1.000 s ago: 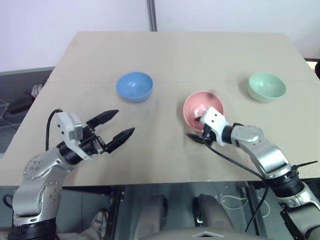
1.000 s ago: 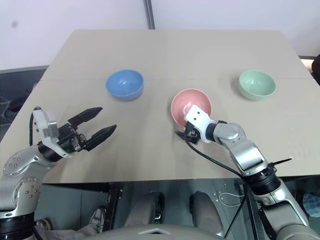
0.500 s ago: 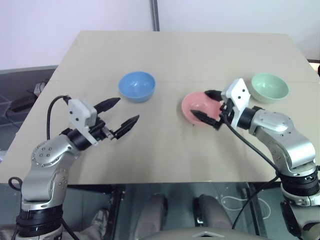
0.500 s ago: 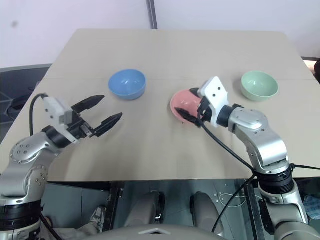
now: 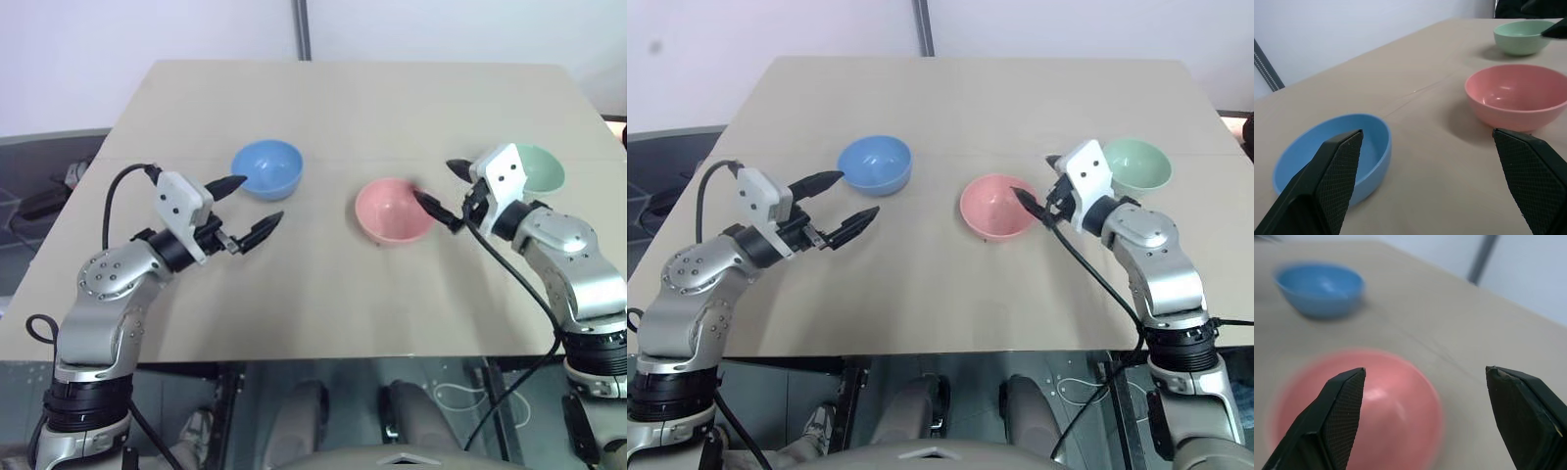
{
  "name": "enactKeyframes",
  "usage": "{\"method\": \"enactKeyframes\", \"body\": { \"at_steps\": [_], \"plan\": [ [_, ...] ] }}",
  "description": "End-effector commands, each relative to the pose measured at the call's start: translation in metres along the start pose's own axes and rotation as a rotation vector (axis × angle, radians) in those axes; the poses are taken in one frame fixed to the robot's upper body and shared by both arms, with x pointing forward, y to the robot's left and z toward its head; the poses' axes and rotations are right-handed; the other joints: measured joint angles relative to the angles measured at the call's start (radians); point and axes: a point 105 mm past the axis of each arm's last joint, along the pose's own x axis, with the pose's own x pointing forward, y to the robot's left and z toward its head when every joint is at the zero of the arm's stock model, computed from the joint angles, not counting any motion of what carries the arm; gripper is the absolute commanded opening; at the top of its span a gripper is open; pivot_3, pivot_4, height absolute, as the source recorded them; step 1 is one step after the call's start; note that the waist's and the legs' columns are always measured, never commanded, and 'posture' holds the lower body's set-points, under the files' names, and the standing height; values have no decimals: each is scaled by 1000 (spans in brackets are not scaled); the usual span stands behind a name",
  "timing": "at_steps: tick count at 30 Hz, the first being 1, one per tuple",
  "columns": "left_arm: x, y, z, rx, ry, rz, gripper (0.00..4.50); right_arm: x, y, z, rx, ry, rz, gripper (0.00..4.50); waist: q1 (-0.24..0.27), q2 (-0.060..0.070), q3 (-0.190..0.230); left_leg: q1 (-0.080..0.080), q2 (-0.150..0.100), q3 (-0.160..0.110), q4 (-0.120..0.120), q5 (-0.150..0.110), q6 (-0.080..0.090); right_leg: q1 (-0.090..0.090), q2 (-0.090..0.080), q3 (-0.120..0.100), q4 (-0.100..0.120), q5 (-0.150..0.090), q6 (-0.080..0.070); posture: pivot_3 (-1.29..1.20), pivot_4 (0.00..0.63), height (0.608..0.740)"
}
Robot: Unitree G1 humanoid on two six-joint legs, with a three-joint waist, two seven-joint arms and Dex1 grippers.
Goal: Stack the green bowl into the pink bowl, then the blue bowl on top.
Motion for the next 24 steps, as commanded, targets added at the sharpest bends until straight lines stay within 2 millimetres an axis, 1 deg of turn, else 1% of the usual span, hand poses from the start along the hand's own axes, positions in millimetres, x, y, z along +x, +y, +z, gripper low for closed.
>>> {"method": "enactKeyframes", "body": {
  "at_steps": [1, 4, 6, 8, 11, 13, 14, 17, 18, 20, 21, 24],
  "plan": [
    [-12, -23, 41, -133, -228, -263, 4500, -15, -63, -20, -88, 127, -215, 4252, 1, 0, 0, 0, 0, 0, 0, 0, 0, 0, 0, 0, 0, 0, 0, 0, 150, 740],
    [-22, -25, 50, -171, -281, -341, 4500, -18, -95, -40, -105, 214, -295, 4252, -2, 0, 0, 0, 0, 2, 0, 0, 0, -1, 0, 0, 0, 0, 0, 0, 150, 740],
    [-25, -27, 52, -187, -291, -366, 4500, -13, -107, -46, -91, 234, -312, 4252, -8, 1, 1, 1, 0, 3, 0, 0, 0, -1, 1, 0, 0, 0, 0, 0, 150, 740],
    [-27, -29, 52, -190, -288, -372, 4500, -7, -113, -51, -51, 242, -317, 4252, -16, 1, 1, 1, 1, 4, 0, 0, 0, -1, 2, 1, 1, 0, 0, 0, 150, 740],
    [-27, -31, 51, -183, -283, -356, 4500, 4, -112, -60, -35, 274, -282, 4252, -25, 1, 1, 1, 1, 4, 0, 0, 0, -1, 2, 1, 1, 0, 0, 0, 150, 740],
    [-28, -35, 48, -160, -257, -353, 4500, 10, -110, -62, -28, 281, -260, 3703, -27, 1, 1, 1, 1, 5, 0, 0, 0, -1, 2, 1, 0, 0, 0, 0, 150, 740],
    [-28, -36, 46, -146, -240, -344, 4500, 12, -108, -63, -27, 284, -245, 3509, -27, 1, 1, 1, 1, 5, 0, 0, 0, -1, 2, 2, 0, 0, 0, 0, 150, 740],
    [-29, -39, 40, -120, -200, -324, 4500, 16, -108, -62, -30, 280, -234, 2152, -26, 1, 1, 0, 1, 5, 0, 0, 0, -2, 1, 2, 0, 0, 0, 0, 150, 740],
    [-30, -40, 37, -108, -181, -316, 4500, 18, -107, -62, -37, 278, -231, 1567, -26, 1, 1, 0, 1, 5, 0, 0, 0, -2, 1, 2, 0, 0, 0, 0, 150, 740],
    [-31, -42, 32, -107, -159, -311, 4500, 21, -104, -62, -54, 281, -216, 651, -24, 1, 1, -1, 1, 5, 0, 0, 0, -2, 1, 2, 0, 0, 0, 0, 150, 740],
    [-32, -42, 30, -107, -153, -306, 4500, 22, -103, -63, -65, 284, -209, 25, -24, 1, 1, 0, 1, 5, 0, 0, 0, -2, 1, 3, 0, 0, 0, 0, 150, 740],
    [-33, -43, 28, -112, -147, -302, 4500, 23, -102, -63, -86, 276, -207, 25, -24, 1, 1, 0, 1, 4, 0, 0, 0, -2, 1, 3, 0, 0, 0, 0, 150, 740]
  ]
}}
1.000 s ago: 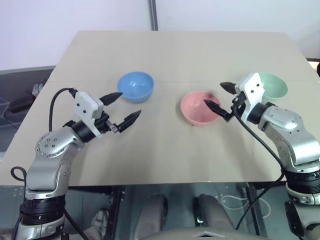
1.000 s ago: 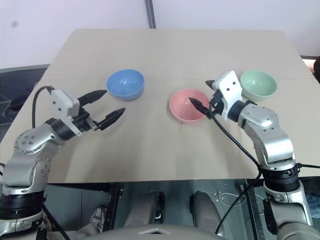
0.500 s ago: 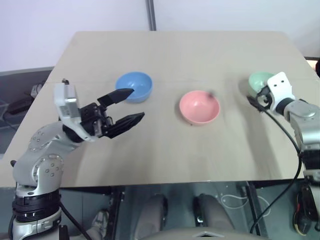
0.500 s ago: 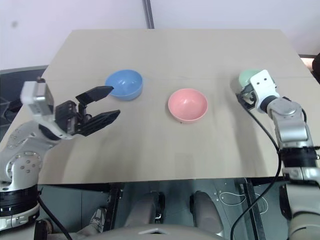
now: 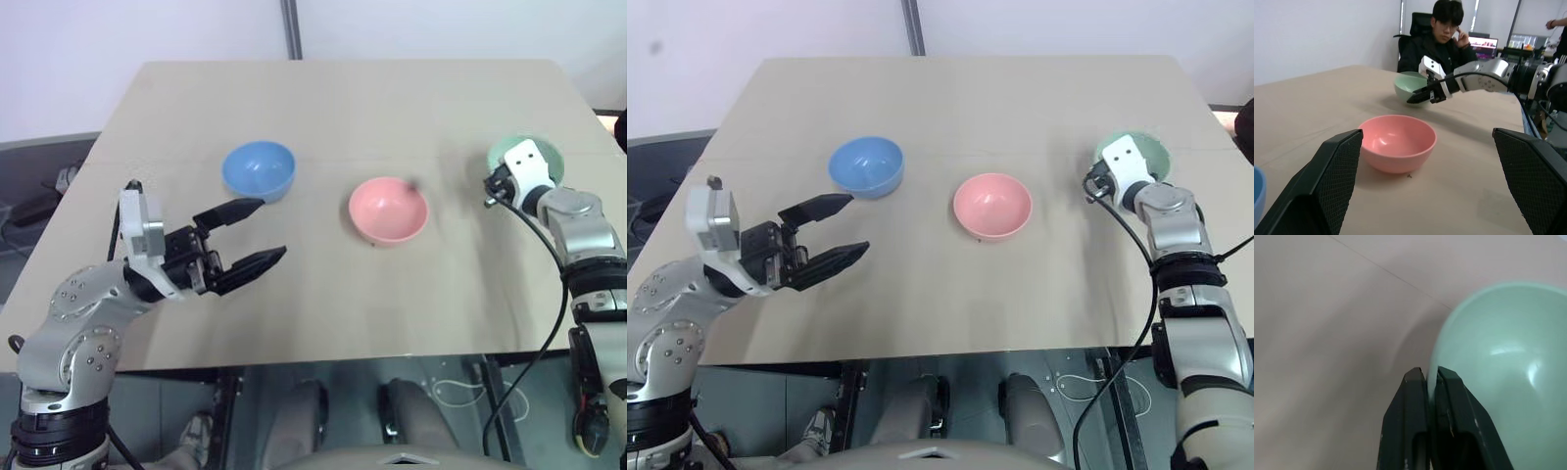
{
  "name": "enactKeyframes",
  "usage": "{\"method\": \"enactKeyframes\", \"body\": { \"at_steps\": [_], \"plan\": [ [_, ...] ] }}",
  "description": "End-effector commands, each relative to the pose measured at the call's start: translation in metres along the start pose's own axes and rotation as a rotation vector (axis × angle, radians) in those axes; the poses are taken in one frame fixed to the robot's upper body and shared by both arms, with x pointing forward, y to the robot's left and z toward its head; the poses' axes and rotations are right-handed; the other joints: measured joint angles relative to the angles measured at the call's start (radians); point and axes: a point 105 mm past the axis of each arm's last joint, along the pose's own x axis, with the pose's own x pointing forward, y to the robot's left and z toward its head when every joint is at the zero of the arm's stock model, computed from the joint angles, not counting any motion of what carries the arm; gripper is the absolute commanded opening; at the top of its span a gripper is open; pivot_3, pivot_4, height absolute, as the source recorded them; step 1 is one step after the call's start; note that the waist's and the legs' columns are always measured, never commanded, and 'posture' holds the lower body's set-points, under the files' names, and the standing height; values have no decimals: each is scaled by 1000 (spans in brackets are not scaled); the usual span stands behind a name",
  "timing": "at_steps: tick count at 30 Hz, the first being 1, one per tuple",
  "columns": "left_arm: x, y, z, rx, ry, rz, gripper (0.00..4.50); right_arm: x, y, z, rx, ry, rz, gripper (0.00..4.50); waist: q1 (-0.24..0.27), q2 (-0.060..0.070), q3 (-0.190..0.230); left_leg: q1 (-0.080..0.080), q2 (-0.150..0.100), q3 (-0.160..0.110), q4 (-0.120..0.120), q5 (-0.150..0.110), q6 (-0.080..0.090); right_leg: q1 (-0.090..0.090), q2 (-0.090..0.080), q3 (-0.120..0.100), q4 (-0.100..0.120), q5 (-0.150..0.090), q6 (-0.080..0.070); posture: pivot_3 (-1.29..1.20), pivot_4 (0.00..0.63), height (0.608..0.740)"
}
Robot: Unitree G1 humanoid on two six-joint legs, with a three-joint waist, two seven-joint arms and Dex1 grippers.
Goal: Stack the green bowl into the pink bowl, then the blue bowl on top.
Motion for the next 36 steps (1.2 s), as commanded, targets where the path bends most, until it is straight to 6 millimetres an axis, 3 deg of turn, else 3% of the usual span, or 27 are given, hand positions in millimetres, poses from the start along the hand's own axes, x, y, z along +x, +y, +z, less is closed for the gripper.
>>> {"method": "enactKeyframes", "body": {
  "at_steps": [1, 6, 8, 11, 15, 18, 21, 22, 23, 26, 31, 36],
  "plan": [
    [1, -5, 6, 53, 0, -10, 4500, -2, -5, 17, -51, -65, -12, 25, 0, 0, 0, 0, 0, 0, 0, 0, 0, 0, 0, 0, 0, 0, 0, 0, 150, 740],
    [1, -4, 2, 50, 3, -9, 4500, -8, -3, 35, -76, -144, 3, 25, 0, 0, 0, 0, 0, 0, 0, 0, 0, 0, 0, 0, 0, 0, 0, 0, 150, 740],
    [2, -4, 0, 47, 4, -7, 4500, -15, 5, 51, -96, -213, 43, 25, 0, 0, 0, 0, 0, 0, 0, 0, 0, -1, 0, 0, 0, 0, 0, 0, 150, 740],
    [2, -1, -3, 46, 7, 8, 4500, -35, 36, 82, -106, -342, 190, 25, 0, 0, 0, -3, 0, 0, 0, 0, 0, -3, 0, 0, 0, 0, 0, 0, 150, 740],
    [0, 6, -5, 53, 17, 43, 4500, -71, 91, 108, -98, -444, 403, 25, 3, 1, 0, -8, 1, -3, 0, 0, 0, -7, 0, -1, 1, 0, 0, 0, 150, 740],
    [-3, 12, -6, 57, 24, 76, 4500, -87, 122, 110, -88, -444, 484, 25, 7, 0, 0, -12, 1, -6, 1, 0, 0, -10, 0, -3, 1, 0, 0, 0, 150, 740],
    [-3, 13, -8, 58, 28, 78, 4500, -86, 140, 102, -68, -399, 526, 25, 9, 0, 0, -12, 0, -6, 2, 0, 0, -10, -1, -3, 1, 0, 0, 0, 150, 740],
    [-2, 13, -8, 58, 29, 77, 4500, -84, 144, 98, -61, -381, 534, 670, 10, 0, 0, -12, -1, -6, 3, 0, 0, -10, -2, -3, 1, 0, 0, 0, 150, 740],
    [-1, 13, -8, 59, 28, 76, 4500, -82, 151, 93, -75, -365, 562, 865, 11, 0, 0, -12, -1, -6, 3, 0, 0, -10, -2, -3, 1, 0, 0, 0, 150, 740],
    [0, 15, -8, 63, 28, 76, 4500, -79, 164, 86, -85, -353, 604, 2214, 14, 0, 0, -12, -1, -6, 3, 0, 0, -10, -2, -4, 1, 0, 0, 0, 150, 740],
    [-2, 19, -10, 69, 41, 112, 4500, -79, 169, 100, -74, -412, 594, 4484, 18, 0, 0, -13, -1, -5, 3, 0, 0, -12, -1, -3, 2, 0, 0, 0, 150, 740],
    [-2, 32, -15, 106, 72, 190, 4500, -89, 169, 118, -49, -497, 579, 4484, 23, 0, 0, -13, -1, -5, 3, 0, 0, -12, -1, -3, 2, 0, 0, 0, 150, 740]
  ]
}}
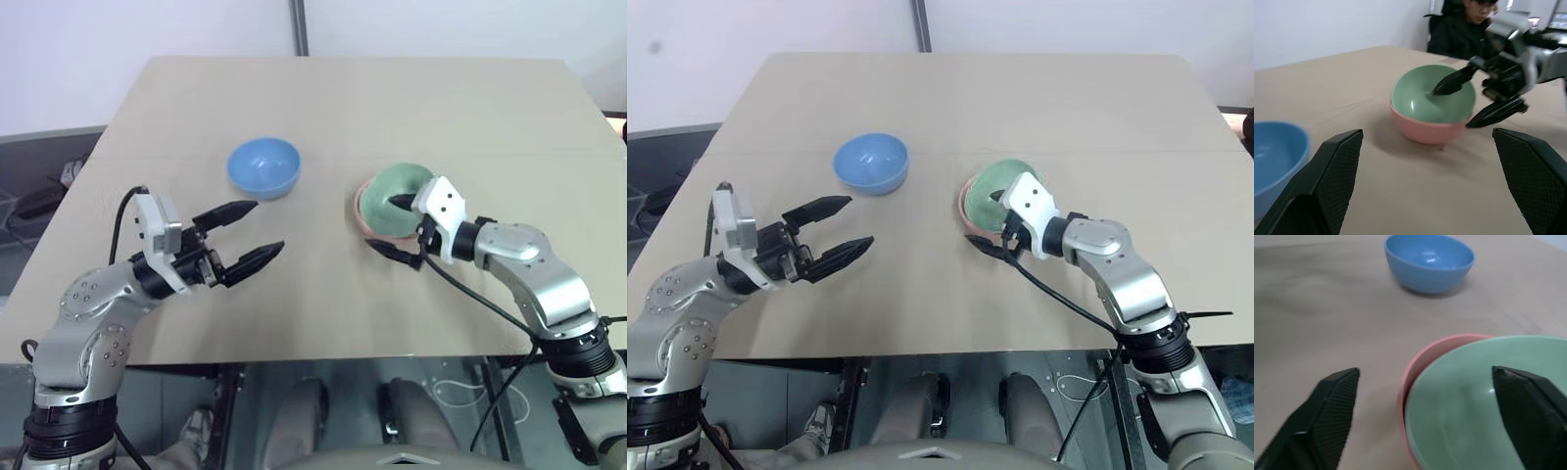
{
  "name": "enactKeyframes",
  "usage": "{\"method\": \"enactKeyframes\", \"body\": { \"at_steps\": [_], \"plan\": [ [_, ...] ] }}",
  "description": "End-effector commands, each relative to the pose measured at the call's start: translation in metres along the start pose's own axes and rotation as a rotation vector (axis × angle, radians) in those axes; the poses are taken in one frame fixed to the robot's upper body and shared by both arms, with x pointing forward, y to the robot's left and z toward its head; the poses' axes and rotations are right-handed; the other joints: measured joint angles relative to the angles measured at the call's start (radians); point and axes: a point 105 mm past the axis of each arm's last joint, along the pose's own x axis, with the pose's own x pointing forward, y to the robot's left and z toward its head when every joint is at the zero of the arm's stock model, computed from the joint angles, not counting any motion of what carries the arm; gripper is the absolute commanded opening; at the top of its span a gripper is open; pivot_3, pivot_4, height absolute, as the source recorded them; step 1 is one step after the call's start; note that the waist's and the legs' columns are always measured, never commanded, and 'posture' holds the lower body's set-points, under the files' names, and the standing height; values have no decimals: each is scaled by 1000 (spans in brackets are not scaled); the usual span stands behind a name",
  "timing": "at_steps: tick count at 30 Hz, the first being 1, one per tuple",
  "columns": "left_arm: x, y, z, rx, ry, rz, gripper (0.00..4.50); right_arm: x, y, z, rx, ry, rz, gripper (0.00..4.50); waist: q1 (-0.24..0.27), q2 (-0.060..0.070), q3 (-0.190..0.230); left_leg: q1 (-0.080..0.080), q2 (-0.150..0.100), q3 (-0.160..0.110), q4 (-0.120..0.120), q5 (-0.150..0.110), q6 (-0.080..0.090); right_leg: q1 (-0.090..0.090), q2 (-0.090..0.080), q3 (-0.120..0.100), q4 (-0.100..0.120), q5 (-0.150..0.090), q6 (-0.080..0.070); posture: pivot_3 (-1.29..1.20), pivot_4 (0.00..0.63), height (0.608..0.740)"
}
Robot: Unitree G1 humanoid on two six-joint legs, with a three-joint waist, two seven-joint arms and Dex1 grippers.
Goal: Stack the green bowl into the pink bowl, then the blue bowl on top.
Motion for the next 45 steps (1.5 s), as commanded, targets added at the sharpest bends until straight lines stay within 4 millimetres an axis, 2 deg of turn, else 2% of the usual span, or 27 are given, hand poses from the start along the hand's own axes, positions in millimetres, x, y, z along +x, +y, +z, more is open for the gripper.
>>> {"method": "enactKeyframes", "body": {
  "at_steps": [1, 5, 7, 10, 11, 15, 17, 19, 24, 25, 27, 31, 33, 34, 35, 37, 39, 43, 45],
  "plan": [
    [4, 14, 5, 90, 4, 87, 4500, -8, 2, 38, -48, -144, -13, 4484, 2, 0, 0, 0, 0, 0, 0, 0, 0, 0, 0, 0, 0, 0, 0, 0, 150, 740],
    [10, 42, 0, 254, 119, 277, 4500, -18, 3, 61, -32, -236, -16, 4484, 5, 0, 0, 0, 0, -1, 1, 0, 0, 0, 0, -1, 2, 0, 0, 0, 150, 740],
    [11, 53, -1, 333, 178, 355, 4500, -21, 4, 63, -36, -248, -16, 4484, 4, -1, 0, 0, -1, 0, 1, 0, 0, 0, 0, -1, 2, 0, 0, 0, 150, 740],
    [21, 60, 2, 399, 254, 344, 4500, -31, 4, 63, -34, -257, -31, 4484, 5, -1, 0, 0, -1, 0, 1, 0, 0, -1, 0, -1, 4, 0, 0, 0, 150, 740],
    [24, 70, 0, 472, 342, 361, 4500, -35, 4, 62, -36, -254, -42, 4484, 6, -1, 0, 0, -1, 0, 1, 0, 0, -1, 0, -1, 4, 0, 0, 0, 150, 740],
    [40, 91, -2, 698, 565, 270, 4500, -48, 2, 55, -39, -231, -81, 4484, 6, -1, 0, 0, -3, 0, 2, 0, 0, -1, 2, -4, 7, 0, 0, 0, 150, 740],
    [49, 93, -6, 737, 608, 213, 4500, -53, 4, 53, -41, -227, -84, 4484, 3, -1, 0, 0, -3, 0, 3, 0, 0, -1, 5, -4, 7, 0, 0, 0, 150, 740],
    [57, 98, -13, 789, 656, 182, 4500, -55, 5, 52, -46, -224, -94, 4484, 0, -1, 0, 0, -2, 2, 3, 0, 0, -1, 7, -2, 7, 0, 0, 0, 150, 740],
    [66, 104, -47, 896, 786, 67, 4500, -57, 8, 50, -37, -221, -127, 4484, -2, -1, 0, -2, -1, 4, 4, 0, 0, -6, 8, 1, 11, 0, 0, 0, 150, 740],
    [69, 103, -51, 906, 791, 45, 3971, -58, 8, 49, -40, -214, -138, 4500, 1, -1, 0, -2, -1, 4, 4, 0, 0, -6, 8, 2, 12, 0, 0, 0, 150, 740],
    [77, 102, -55, 920, 781, 23, 3233, -59, 8, 48, -42, -206, -153, 4500, 3, -1, 0, -3, -1, 4, 5, 0, 0, -7, 8, 1, 12, 0, 0, 0, 150, 740],
    [91, 102, -49, 918, 727, 18, 1324, -65, 8, 46, -35, -196, -186, 4500, 5, -1, 0, -4, -1, 4, 10, 0, 1, -6, 8, 1, 14, 0, 0, 0, 150, 740],
    [101, 95, -36, 914, 642, -4, 223, -68, 8, 44, -32, -189, -201, 4500, 4, -1, 0, -4, -1, 4, 12, 0, 1, -6, 8, 1, 14, 0, 0, 0, 150, 740],
    [106, 89, -28, 904, 588, -27, 63, -69, 8, 43, -32, -185, -208, 4500, 4, -1, 0, -5, -1, 4, 12, 0, 1, -6, 8, 1, 14, 0, 0, 0, 150, 740],
    [111, 82, -20, 891, 537, -52, 63, -71, 8, 42, -31, -181, -214, 4500, 4, -1, 0, -5, -1, 4, 12, 0, 1, -6, 8, 1, 14, 0, 0, 0, 150, 740],
    [125, 54, 2, 858, 394, -159, 63, -75, 7, 41, -23, -178, -238, 4500, 4, -2, 0, -5, 0, 4, 12, 0, 1, -6, 8, 1, 14, 0, 0, 0, 150, 740],
    [136, 28, 16, 841, 296, -256, 63, -79, 6, 39, -17, -170, -263, 4500, 7, -2, 0, -6, 0, 3, 13, 0, 0, -6, 7, 0, 14, 0, 0, 0, 150, 740],
    [153, -20, 23, 871, 173, -463, 63, -97, 7, 27, 2, -113, -337, 4500, 10, -2, 0, -7, -1, 3, 14, 0, 0, -6, 7, 0, 14, 0, 0, 0, 150, 740],
    [157, -29, 22, 881, 153, -512, 63, -105, 11, 21, 12, -84, -361, 4500, 6, -2, 0, -6, -1, 3, 14, 0, 0, -5, 8, 1, 14, 0, 0, 0, 150, 740]
  ]
}}
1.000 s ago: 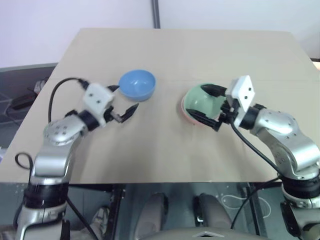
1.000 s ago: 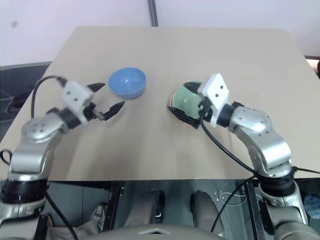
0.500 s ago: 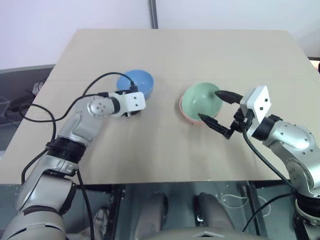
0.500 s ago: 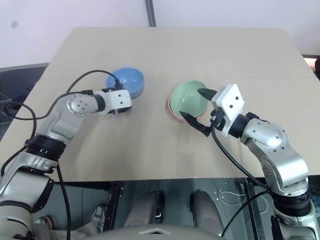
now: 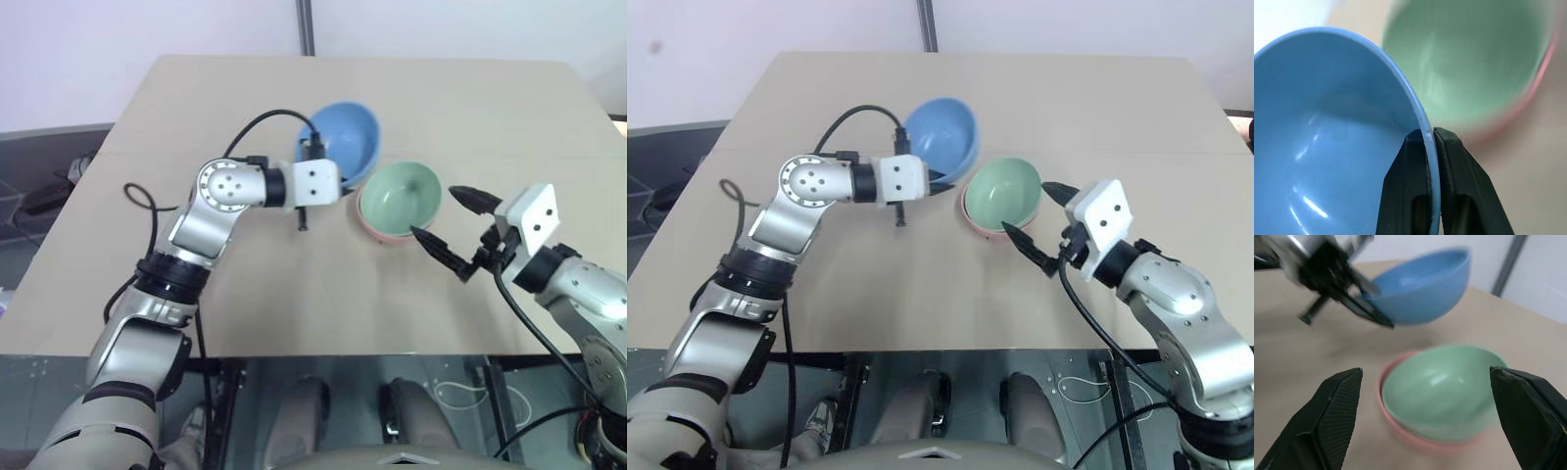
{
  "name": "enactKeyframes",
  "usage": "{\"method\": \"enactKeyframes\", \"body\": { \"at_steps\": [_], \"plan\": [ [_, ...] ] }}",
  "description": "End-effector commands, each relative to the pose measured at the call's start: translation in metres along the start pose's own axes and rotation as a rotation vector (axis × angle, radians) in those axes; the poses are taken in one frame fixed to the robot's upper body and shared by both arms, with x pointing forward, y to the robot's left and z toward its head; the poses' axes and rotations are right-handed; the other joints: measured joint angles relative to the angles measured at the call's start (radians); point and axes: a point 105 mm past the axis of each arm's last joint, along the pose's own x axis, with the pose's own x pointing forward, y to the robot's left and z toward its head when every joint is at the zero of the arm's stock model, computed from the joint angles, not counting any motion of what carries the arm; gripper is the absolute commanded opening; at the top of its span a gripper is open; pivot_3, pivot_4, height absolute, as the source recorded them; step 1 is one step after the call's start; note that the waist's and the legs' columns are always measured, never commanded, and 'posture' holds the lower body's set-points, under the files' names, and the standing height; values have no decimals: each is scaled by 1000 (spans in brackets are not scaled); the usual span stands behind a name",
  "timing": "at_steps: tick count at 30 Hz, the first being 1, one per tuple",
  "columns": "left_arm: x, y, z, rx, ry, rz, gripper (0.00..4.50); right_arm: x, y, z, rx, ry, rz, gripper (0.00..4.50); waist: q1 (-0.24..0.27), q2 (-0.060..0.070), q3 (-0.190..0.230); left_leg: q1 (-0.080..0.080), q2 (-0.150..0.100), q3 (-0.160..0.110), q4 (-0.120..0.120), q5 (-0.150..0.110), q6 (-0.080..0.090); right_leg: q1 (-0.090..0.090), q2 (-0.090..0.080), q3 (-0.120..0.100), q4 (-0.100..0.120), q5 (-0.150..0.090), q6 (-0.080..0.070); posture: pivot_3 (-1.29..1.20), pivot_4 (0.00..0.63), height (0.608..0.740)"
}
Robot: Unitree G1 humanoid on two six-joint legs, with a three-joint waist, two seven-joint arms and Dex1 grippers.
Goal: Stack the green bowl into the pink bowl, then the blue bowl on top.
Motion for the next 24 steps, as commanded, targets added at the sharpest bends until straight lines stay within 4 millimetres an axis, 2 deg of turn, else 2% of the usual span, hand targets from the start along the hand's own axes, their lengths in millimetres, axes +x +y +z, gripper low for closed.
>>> {"method": "enactKeyframes", "body": {
  "at_steps": [1, 6, 10, 17, 24],
  "plan": [
    [11, -2, 21, 74, -86, -55, 63, -20, -1, 7, -39, 1, -61, 4500, -4, 0, 0, 0, 0, 0, 0, 0, 0, 0, 0, 0, 1, 0, 0, 0, 150, 740],
    [36, 2, 17, 113, -79, -79, 63, -50, 9, -6, -36, 98, -106, 4500, -4, 1, 0, 5, 0, -1, 0, 0, 0, 4, 3, 0, 1, 0, 0, 0, 150, 740],
    [45, 7, 13, 140, -77, -97, 63, -70, 9, -14, -48, 161, -151, 4500, -8, 1, 0, 6, 0, 0, 1, 0, 1, 5, 3, 0, 1, 0, 1, 0, 150, 740],
    [46, 7, 8, 134, -86, -131, 63, -77, 7, -6, -51, 100, -196, 4500, -7, 1, 0, 5, 0, -1, 1, 0, 1, 5, 3, 0, 1, 0, 1, 0, 150, 740],
    [46, 5, -6, 103, -36, -139, 63, -80, 13, 9, 0, -27, -174, 4500, -5, 1, 0, 5, 0, -1, 1, 0, 1, 5, 3, -1, 1, 0, 1, 0, 150, 740]
  ]
}}
